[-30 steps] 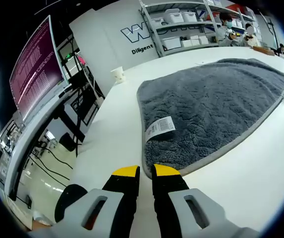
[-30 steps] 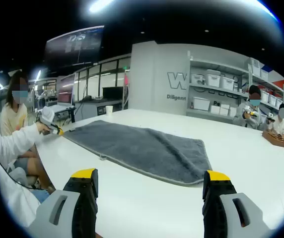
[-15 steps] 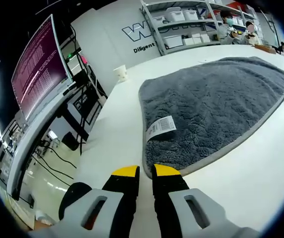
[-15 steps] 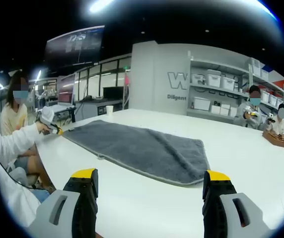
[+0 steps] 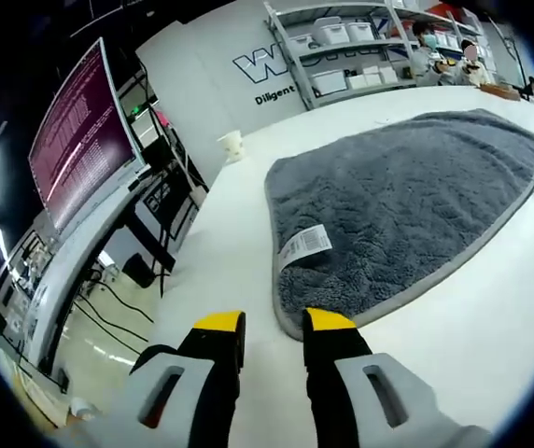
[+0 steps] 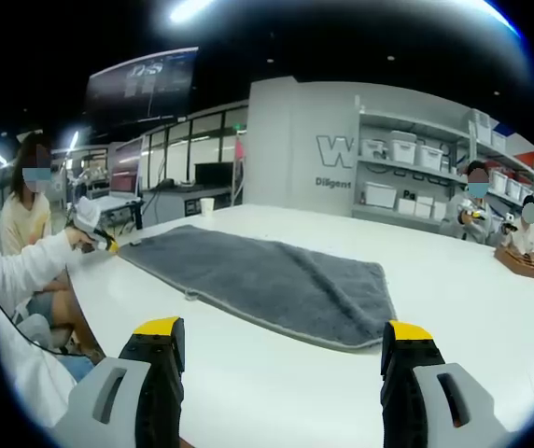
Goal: Open the folded towel by lifting each exposed corner and separating the folded layers until the towel lies flat within the target outline without major curled edges
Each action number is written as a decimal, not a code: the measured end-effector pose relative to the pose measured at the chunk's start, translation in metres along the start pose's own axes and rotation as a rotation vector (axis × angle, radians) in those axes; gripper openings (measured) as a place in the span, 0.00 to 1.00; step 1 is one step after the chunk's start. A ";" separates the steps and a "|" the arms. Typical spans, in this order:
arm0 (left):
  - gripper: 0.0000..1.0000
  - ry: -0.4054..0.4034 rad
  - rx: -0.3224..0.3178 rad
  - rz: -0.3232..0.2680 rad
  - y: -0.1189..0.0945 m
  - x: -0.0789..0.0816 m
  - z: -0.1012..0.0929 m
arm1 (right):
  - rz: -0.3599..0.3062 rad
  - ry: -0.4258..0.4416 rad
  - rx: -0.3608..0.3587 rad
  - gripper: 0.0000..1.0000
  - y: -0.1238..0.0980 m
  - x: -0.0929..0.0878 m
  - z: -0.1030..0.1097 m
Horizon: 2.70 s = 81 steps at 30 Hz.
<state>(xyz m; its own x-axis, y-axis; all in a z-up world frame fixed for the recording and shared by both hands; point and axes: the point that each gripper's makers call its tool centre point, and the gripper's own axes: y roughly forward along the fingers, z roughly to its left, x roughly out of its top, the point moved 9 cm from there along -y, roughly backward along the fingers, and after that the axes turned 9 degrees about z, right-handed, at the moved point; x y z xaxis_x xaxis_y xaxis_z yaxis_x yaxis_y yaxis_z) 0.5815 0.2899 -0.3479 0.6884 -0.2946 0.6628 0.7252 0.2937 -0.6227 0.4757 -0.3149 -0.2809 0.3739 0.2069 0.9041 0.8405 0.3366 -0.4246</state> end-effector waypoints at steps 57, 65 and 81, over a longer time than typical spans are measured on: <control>0.91 -0.084 -0.471 -0.344 -0.116 -0.006 -0.029 | 0.085 -0.121 -0.004 0.87 0.028 0.016 0.049; 0.97 -0.057 -0.499 -0.334 -0.120 -0.013 -0.026 | 0.083 -0.126 -0.004 0.87 0.029 0.023 0.060; 1.00 -0.055 -0.566 -0.280 -0.114 -0.025 -0.026 | 0.120 -0.149 0.020 0.87 0.048 0.024 0.078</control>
<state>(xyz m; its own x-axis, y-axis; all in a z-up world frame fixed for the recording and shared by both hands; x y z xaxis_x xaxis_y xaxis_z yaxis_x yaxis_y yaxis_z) 0.4819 0.2404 -0.3041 0.4809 -0.2386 0.8437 0.7819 -0.3187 -0.5358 0.4946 -0.2220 -0.2831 0.4074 0.3798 0.8306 0.7851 0.3190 -0.5309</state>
